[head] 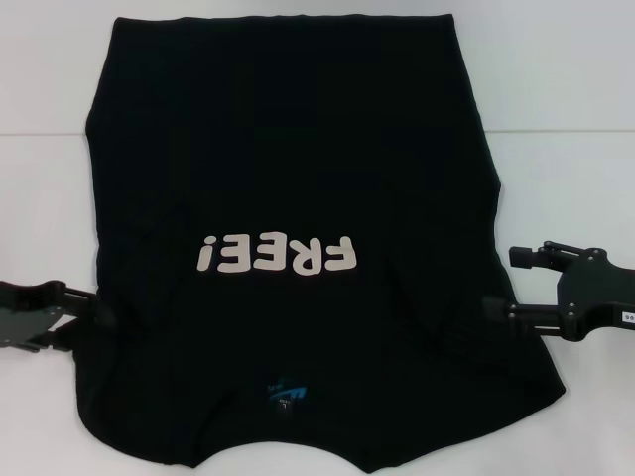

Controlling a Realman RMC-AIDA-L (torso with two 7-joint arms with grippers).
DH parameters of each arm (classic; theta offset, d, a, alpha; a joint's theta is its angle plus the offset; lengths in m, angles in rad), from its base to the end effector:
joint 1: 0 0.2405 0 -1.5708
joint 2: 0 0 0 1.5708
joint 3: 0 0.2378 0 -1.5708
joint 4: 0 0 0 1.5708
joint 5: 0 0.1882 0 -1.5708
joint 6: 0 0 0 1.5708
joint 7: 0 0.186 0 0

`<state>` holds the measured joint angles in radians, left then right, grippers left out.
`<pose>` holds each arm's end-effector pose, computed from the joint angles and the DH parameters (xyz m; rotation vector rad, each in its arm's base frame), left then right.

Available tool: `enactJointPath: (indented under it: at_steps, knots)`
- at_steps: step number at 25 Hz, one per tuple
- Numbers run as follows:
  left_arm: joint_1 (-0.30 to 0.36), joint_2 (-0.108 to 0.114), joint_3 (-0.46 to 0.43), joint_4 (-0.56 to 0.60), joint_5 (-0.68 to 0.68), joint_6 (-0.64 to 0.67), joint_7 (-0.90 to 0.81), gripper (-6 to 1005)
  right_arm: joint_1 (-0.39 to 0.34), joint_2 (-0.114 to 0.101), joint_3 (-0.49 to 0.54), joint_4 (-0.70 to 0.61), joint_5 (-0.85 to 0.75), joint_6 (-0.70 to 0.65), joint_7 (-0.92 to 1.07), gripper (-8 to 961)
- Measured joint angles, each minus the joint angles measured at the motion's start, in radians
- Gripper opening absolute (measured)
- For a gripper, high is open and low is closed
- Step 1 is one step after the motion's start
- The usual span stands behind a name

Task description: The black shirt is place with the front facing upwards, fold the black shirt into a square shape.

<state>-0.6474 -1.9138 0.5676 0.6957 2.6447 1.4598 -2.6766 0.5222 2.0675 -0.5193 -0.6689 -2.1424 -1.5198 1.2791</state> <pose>-0.3189 0.3404 0.0342 -1.8637 -2.0567 -0.0655 0.2520 0.3266 -0.0112 -2.6298 0.5727 0.5577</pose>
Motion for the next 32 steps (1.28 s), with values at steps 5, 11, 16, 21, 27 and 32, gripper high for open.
enactJointPath:
  at_steps: [5, 11, 16, 21, 27, 32]
  knots:
    - [-0.015, -0.014, 0.022, -0.002, 0.002, 0.007, 0.005, 742, -0.001, -0.002, 0.001, 0.003, 0.008, -0.002, 0.0, 916]
    - [-0.01, -0.009, 0.036, 0.006, 0.003, -0.004, 0.005, 742, -0.001, -0.001, 0.001, 0.001, 0.009, -0.008, 0.0, 915]
    - [-0.005, -0.004, 0.044, 0.009, 0.004, -0.021, 0.013, 742, -0.001, -0.001, 0.001, 0.001, 0.01, -0.013, 0.0, 915]
    - [-0.005, -0.006, 0.049, 0.01, 0.004, -0.045, 0.031, 742, -0.002, -0.001, 0.001, -0.002, 0.017, -0.018, 0.0, 915]
    - [-0.012, -0.009, 0.052, 0.002, 0.004, -0.026, 0.042, 741, -0.004, -0.002, 0.001, -0.001, 0.021, -0.03, 0.0, 915]
    - [-0.019, -0.011, 0.052, 0.001, -0.004, 0.017, 0.057, 742, -0.005, -0.003, 0.001, -0.001, 0.021, -0.031, 0.0, 916]
